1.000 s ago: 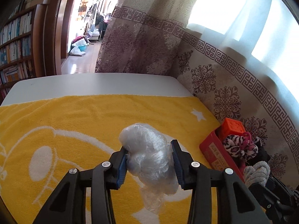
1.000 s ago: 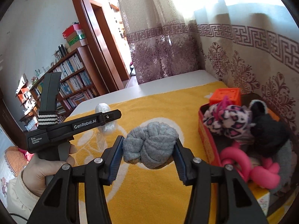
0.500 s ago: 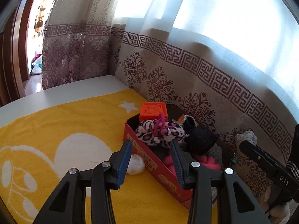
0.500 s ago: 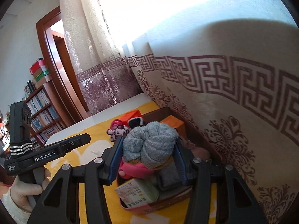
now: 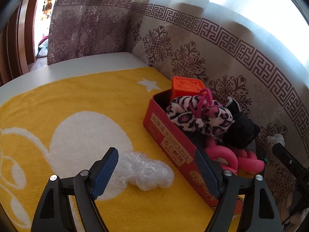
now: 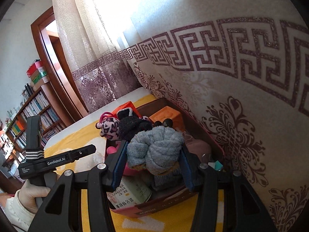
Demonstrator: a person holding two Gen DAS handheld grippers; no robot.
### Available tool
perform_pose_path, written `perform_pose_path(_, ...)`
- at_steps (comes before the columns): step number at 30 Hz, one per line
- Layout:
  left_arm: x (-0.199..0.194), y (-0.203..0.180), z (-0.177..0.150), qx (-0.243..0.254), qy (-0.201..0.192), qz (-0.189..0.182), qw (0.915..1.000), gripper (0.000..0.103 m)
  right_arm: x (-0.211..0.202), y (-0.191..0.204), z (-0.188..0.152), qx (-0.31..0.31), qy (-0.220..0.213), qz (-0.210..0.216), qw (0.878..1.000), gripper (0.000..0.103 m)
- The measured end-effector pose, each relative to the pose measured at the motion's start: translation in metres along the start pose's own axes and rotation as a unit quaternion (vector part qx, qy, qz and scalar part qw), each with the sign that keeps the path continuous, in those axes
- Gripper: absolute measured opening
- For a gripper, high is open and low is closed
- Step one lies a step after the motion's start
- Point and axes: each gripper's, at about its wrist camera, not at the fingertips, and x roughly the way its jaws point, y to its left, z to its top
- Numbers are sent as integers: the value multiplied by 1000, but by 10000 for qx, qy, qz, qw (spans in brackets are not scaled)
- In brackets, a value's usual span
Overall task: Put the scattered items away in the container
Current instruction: 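Carry the sock ball and plastic bundle into the tin box and open both grippers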
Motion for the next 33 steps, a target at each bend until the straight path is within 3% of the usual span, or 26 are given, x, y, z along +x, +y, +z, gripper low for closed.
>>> perform_pose_path(4,27,-8,-12,376,373,320,9981,83,3,1,-2,-24,30,-31,10000,55)
perform_pose_path(6,35,-10,-18,602,351,695,9951,83,5,2,-2,-22,46,-41,10000,55)
perform_pose_path(8,42,-3,-20,485,510,699,9951,83,5,2,-3,-20,50,-55,10000,55)
perform_pose_path(10,37,3,-17,327,389,620,9968,61,6,2,-3,-17,56,-65,10000,55)
perform_pose_path(13,30,7,-16,204,262,572,9978,52,7,3,-3,-19,56,-63,10000,55)
perform_pose_path(14,27,7,-15,190,230,528,9982,41,8,3,-2,-31,52,-61,10000,55)
perform_pose_path(20,-16,-13,-2,266,-276,207,9991,40,9,3,-1,-42,1,-96,9999,55)
perform_pose_path(23,-36,-34,7,388,-500,-170,9979,40,5,0,0,-14,-46,-140,9999,55)
perform_pose_path(28,-38,-78,14,633,-399,-949,9927,40,4,-3,0,-22,-39,-153,9999,55)
perform_pose_path(33,-21,-112,15,923,-197,-1213,9881,40,1,-5,-2,-143,-82,-296,9994,55)
